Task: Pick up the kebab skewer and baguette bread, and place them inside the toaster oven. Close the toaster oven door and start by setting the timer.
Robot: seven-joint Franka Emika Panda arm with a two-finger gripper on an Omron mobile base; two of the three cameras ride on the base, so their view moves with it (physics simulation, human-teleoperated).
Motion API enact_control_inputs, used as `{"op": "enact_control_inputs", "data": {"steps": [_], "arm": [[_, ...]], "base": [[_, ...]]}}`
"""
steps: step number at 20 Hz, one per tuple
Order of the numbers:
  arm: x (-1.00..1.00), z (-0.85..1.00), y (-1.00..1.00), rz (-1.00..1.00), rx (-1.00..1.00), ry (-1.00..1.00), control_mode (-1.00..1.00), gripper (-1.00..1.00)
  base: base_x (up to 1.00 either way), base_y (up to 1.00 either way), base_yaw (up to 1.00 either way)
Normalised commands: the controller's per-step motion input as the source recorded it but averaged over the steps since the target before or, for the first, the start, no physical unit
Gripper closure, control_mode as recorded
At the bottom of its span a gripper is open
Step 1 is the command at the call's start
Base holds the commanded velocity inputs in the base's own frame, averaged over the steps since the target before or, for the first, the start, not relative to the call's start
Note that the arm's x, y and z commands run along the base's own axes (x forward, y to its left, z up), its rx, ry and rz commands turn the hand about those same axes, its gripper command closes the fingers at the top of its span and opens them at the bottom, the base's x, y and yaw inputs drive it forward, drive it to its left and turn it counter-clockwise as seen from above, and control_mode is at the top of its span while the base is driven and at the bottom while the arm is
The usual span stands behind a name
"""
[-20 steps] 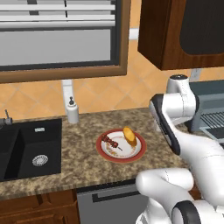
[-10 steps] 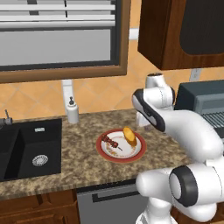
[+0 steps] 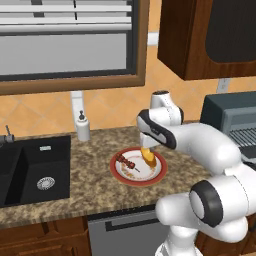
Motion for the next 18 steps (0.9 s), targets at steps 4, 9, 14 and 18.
{"op": "enact_control_inputs", "data": {"steps": [4,9,14,18], "arm": [[0.53,-0.24,0.09,-0.02,0.03,-0.07,-1.00,-1.00],[0.29,-0.15,0.00,0.00,0.00,0.00,-1.00,-1.00],[0.17,-0.22,0.00,0.00,0.00,0.00,-1.00,-1.00],[0.18,-0.38,0.12,0.00,0.00,-0.01,-1.00,-1.00]], "base": [[0.00,0.00,0.00],[0.00,0.00,0.00],[0.00,0.00,0.00],[0.00,0.00,0.00]]}}
